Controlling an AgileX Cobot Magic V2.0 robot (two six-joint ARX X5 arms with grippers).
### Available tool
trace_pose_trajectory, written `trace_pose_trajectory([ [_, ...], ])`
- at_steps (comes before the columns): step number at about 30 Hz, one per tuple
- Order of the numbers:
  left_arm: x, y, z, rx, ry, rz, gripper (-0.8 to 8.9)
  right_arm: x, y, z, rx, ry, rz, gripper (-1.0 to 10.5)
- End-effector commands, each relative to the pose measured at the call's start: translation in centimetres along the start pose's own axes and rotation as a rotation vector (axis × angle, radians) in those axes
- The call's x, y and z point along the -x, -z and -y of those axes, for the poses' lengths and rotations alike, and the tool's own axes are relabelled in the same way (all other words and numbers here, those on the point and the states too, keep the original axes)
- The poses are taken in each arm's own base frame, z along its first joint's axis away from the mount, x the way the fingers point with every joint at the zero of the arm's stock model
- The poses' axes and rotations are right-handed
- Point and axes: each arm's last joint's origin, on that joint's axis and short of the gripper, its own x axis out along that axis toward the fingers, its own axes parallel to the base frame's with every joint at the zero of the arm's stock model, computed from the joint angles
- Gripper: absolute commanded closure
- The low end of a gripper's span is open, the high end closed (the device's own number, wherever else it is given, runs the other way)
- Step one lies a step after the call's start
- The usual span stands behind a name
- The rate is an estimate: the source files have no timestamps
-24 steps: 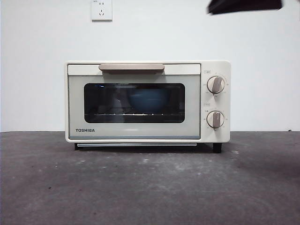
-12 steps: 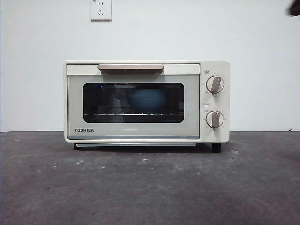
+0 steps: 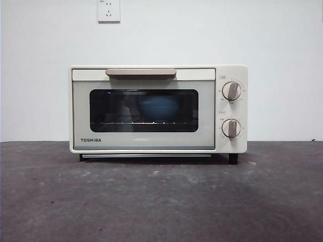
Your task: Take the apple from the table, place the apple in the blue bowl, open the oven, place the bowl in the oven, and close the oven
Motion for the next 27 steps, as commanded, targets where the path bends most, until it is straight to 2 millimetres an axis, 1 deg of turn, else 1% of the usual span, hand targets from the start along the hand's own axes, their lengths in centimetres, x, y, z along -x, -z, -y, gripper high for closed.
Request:
trace_pose_trajectory([
  [1, -0.2, 0.7, -0.1, 0.006, -0.004, -0.014, 8.06, 0.1, 1.7, 0.1, 0.015, 0.004, 0.038, 9.4],
  [4, -0.2, 0.7, -0.1, 0.006, -0.003, -0.014, 8.06, 0.2, 4.0, 0.1, 0.010, 0.003, 0.062, 9.4],
  [9, -0.2, 0.7, -0.1, 0.006, -0.003, -0.014, 8.06, 0.4, 7.2, 0.1, 0.009, 0.011, 0.045, 9.4],
  [11, -0.2, 0.7, -0.1, 0.006, -0.003, -0.014, 8.06, 0.4, 8.1, 0.1, 0.006, 0.011, 0.036, 9.4],
  [15, -0.2, 0.7, -0.1, 0.006, -0.004, -0.014, 8.06, 0.4, 9.9, 0.1, -0.054, 0.009, 0.012, 9.4],
  [20, -0.2, 0.7, -0.1, 0.006, -0.004, -0.014, 8.06, 0.5, 10.7, 0.1, -0.066, 0.012, -0.077, 9.4],
  [25, -0.2, 0.7, -0.1, 0.006, -0.004, -0.014, 8.06, 0.7, 12.0, 0.1, -0.078, 0.018, -0.211, 9.4],
  [27, -0.2, 0.7, -0.1, 0.006, -0.004, -0.014, 8.06, 0.7, 12.1, 0.1, -0.076, 0.022, -0.225, 9.4],
])
